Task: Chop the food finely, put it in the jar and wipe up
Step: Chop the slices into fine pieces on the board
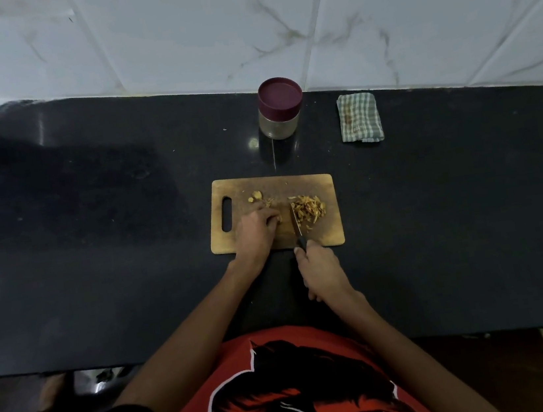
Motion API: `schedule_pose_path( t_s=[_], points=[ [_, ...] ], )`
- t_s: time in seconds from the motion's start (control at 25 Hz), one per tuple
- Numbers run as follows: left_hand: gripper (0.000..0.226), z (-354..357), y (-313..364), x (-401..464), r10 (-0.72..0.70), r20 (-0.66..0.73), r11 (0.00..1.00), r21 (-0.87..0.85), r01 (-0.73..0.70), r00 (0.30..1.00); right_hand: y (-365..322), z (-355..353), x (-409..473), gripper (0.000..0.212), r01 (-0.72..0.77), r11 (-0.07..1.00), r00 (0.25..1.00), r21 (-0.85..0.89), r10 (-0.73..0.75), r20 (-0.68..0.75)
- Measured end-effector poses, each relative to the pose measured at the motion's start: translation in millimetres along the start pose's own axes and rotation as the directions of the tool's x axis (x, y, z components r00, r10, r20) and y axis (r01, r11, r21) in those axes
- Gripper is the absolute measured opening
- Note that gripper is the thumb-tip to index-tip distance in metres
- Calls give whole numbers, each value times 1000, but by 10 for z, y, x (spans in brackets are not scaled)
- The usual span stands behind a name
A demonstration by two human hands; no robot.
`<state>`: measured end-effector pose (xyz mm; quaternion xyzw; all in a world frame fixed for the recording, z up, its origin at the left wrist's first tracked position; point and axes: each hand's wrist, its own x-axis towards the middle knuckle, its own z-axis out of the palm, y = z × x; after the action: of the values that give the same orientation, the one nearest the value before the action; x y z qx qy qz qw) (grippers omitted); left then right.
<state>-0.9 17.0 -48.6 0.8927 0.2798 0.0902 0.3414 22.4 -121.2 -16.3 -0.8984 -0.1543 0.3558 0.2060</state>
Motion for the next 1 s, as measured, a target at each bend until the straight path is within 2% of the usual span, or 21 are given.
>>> schedule_pose_path(
  t_s=[0.28,1.0],
  points=[
    [23,-17,-1,-11,13,0,1000,8,-13,1000,-162,-2,119,28,64,996,998,-62,-63,11],
    [21,14,-1,-6,3,8,1000,25,-4,1000,-113,142,37,28,21,986,1000,-163,-23,-13]
  ],
)
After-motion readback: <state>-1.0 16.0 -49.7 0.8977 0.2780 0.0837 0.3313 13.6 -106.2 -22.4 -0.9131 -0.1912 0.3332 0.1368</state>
